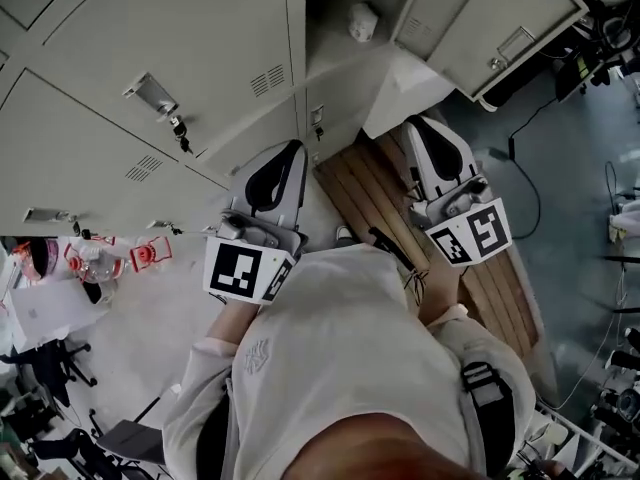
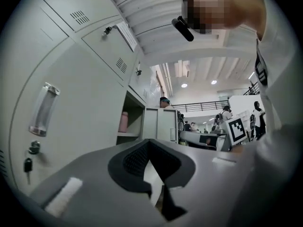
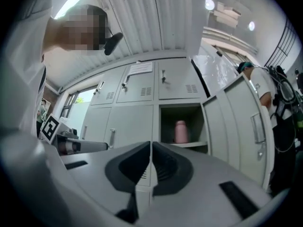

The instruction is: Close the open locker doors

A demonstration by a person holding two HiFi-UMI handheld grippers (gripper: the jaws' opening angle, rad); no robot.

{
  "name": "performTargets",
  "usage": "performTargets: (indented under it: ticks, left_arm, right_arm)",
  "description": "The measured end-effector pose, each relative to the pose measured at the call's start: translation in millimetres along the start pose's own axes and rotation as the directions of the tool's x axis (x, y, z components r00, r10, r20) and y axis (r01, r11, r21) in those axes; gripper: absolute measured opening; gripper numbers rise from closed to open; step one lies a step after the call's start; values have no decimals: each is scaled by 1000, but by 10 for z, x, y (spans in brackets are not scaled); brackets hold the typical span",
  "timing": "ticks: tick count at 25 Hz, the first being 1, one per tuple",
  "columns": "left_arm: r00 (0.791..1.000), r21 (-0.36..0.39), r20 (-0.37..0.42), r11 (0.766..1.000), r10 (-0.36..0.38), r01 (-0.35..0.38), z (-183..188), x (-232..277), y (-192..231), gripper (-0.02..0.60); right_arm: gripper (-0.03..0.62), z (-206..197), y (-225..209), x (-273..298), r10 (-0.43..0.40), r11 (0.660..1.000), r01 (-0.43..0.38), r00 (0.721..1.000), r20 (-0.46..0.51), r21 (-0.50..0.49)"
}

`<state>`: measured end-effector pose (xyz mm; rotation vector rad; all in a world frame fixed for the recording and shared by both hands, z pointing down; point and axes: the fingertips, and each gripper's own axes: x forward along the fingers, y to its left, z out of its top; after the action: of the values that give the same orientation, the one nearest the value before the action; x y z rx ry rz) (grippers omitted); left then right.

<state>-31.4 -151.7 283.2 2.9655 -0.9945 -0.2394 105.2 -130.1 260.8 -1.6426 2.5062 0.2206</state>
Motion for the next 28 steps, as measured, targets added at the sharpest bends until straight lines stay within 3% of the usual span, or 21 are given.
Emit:
performTargets:
  ticks: [12, 20, 28]
  left_arm:
    - [990, -61, 13, 988, -143, 143, -119, 1126, -918, 2]
    - [986, -99, 4, 981, -168, 167, -312, 1659, -1389, 2]
    - [989, -114, -31, 984, -142, 137, -472, 1734, -1541, 2]
  right_arm:
    - [18, 138, -1249, -666, -143, 989, 143, 990, -16, -40]
    - [18, 70, -2338, -911, -258, 961, 255, 966, -9, -109]
    - [18, -57, -3335, -782, -391, 916, 391, 920, 10, -93]
